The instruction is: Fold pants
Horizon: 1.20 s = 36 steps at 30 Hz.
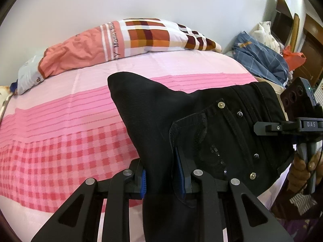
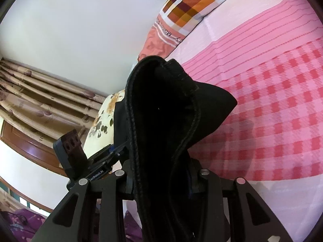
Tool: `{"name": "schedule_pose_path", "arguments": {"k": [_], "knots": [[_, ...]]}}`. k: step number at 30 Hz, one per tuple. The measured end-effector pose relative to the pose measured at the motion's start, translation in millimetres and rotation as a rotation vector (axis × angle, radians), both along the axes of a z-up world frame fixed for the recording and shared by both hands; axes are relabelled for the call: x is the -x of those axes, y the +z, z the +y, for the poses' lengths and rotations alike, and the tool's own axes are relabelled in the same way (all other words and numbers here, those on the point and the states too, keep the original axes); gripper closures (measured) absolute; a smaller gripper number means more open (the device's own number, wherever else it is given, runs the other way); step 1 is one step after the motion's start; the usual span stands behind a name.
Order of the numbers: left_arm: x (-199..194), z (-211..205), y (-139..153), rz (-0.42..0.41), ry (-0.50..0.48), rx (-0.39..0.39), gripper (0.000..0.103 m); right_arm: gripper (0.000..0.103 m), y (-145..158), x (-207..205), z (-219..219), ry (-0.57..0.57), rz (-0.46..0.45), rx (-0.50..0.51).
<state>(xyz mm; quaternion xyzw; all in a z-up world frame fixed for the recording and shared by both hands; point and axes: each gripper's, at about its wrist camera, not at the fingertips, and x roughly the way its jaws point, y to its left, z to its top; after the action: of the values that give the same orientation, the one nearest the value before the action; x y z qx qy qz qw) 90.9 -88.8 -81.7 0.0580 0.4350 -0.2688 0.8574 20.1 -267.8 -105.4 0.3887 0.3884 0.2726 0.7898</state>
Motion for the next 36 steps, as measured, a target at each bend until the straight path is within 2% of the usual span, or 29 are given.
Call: {"name": "schedule_pose_path", "arguments": {"k": [10,19,26,36], "knots": [[-0.9,58.3,11.2,-0.018,0.077,0.03,0.078,0.07,15.6,-21.8,54.2,0.064,0.0,-0.003],[-19.2,118.3,17.0,-0.025,0.16,0.033,0.078,0.07,19.4,-70.3,111.1,0.142,0.013,-0.015],[-47.0,151.8,20.7,-0.036,0.211,0.02,0.078,0.07,21.2,-113.0,142.0,0.18,0.015,-0.017],[-111.7,185.6,21.1,-0.055,0.276,0.022,0.078,0.07,28.4,-187.9,171.1,0.192,-0.005,-0.02]]}}
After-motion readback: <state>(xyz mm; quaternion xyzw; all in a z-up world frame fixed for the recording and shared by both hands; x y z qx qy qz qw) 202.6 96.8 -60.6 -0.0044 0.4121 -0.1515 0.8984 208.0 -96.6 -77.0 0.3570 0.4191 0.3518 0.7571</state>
